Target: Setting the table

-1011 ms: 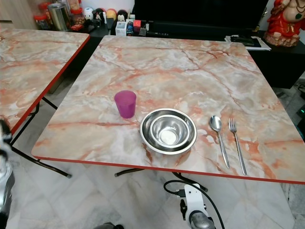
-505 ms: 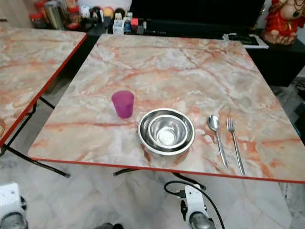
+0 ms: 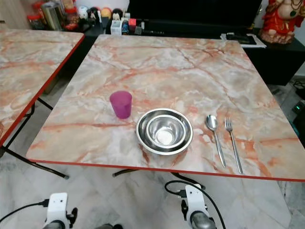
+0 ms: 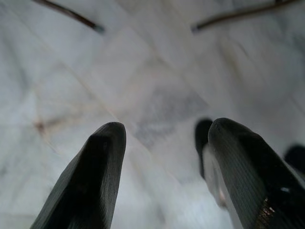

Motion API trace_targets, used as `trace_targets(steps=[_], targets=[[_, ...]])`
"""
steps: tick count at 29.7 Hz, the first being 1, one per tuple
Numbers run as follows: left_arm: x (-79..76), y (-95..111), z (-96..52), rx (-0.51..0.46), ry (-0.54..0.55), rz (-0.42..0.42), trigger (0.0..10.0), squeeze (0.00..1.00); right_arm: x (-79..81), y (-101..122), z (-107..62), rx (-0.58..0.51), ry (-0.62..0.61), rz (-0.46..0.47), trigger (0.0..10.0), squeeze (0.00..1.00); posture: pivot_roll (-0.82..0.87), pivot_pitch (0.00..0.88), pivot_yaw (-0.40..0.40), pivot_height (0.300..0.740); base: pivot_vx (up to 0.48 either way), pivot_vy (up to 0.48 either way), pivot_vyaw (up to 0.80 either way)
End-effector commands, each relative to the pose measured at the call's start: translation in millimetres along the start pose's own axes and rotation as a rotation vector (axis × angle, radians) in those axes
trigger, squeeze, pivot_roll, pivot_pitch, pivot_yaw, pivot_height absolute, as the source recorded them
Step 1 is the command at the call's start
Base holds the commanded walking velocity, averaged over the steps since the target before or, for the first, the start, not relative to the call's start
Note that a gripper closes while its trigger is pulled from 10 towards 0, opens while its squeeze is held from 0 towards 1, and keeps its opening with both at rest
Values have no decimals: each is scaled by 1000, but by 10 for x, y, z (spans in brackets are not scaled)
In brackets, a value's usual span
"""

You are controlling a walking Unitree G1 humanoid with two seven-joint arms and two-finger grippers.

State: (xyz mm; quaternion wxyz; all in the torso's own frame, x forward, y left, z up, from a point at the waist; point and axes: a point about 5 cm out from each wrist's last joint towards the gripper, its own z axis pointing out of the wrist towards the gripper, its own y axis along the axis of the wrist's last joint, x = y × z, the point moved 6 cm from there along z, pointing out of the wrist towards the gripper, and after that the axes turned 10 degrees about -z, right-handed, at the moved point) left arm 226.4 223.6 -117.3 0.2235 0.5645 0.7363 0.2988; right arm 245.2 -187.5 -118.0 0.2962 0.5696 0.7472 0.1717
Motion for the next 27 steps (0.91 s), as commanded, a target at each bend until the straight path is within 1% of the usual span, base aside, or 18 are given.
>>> trace_targets(steps=[1,2,4,7,11,27], targets=[[7,-210,-37,74,1,16,10000,0,10,-20,0,12,7,3,10000,0,114,78,-31,715,0,0,0],[-3,-317,-59,111,4,18,10000,0,13,-18,0,11,8,3,10000,0,108,79,-31,715,0,0,0],[-17,-376,-74,130,4,10,10000,0,10,-18,0,12,7,5,10000,0,106,80,-31,715,0,0,0],[-54,-366,-72,121,0,-23,10000,0,-6,-36,-2,16,4,6,10000,0,108,80,-35,715,0,0,0],[-43,-366,-70,123,11,-36,10000,0,-10,-62,-6,23,6,-2,10000,0,113,80,-38,715,0,0,0],[15,-384,-75,129,31,-46,10000,0,11,-35,-1,19,11,3,10000,0,113,77,-33,715,0,346,0]])
